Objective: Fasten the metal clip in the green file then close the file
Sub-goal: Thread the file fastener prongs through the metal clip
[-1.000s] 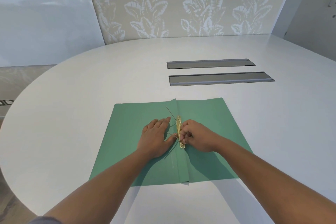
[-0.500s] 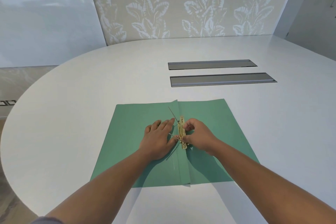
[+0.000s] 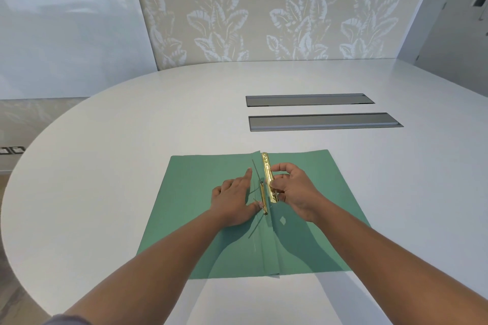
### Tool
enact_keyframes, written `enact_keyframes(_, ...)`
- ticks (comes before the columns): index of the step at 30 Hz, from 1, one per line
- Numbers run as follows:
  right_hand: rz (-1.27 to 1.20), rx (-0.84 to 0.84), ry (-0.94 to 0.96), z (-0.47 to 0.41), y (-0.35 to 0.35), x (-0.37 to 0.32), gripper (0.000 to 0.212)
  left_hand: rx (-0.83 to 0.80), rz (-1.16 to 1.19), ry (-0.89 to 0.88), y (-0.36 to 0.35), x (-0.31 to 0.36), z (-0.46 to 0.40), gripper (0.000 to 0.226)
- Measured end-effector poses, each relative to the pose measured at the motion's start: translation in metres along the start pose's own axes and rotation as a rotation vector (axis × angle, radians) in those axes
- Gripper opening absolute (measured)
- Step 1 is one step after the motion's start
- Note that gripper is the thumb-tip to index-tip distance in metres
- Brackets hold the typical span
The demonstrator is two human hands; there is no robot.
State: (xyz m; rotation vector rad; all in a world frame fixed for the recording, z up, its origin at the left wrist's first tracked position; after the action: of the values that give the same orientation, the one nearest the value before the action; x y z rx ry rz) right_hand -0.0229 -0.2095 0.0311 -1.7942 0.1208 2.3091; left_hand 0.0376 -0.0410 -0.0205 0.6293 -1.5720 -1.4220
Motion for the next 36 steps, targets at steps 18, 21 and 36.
enact_keyframes(18, 0.047, -0.022, 0.078, 0.005, -0.007, -0.017, 0.034, 0.171, 0.742, 0.122, 0.014, 0.022, -0.021, 0.012)
enact_keyframes(21, 0.059, -0.017, 0.075, 0.006, -0.006, -0.018, 0.035, 0.229, 0.671, 0.098, 0.011, 0.022, -0.021, 0.009)
enact_keyframes(36, 0.146, -0.043, 0.170, 0.008, -0.009, -0.020, 0.028, 0.376, 0.231, -0.064, 0.008, 0.028, -0.018, 0.019)
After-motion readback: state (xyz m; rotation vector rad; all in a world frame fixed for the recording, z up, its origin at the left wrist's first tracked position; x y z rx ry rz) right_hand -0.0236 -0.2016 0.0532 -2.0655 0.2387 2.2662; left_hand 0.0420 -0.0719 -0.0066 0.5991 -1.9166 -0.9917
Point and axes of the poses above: each hand's wrist, its own z-axis away from the middle knuckle, its own y-axis out of the back of the hand, x = y × z, the point moved 4 cm from there along -z, towards the middle knuckle, and after that the axes turned 4 degrees about -z, right-handed, at the moved point
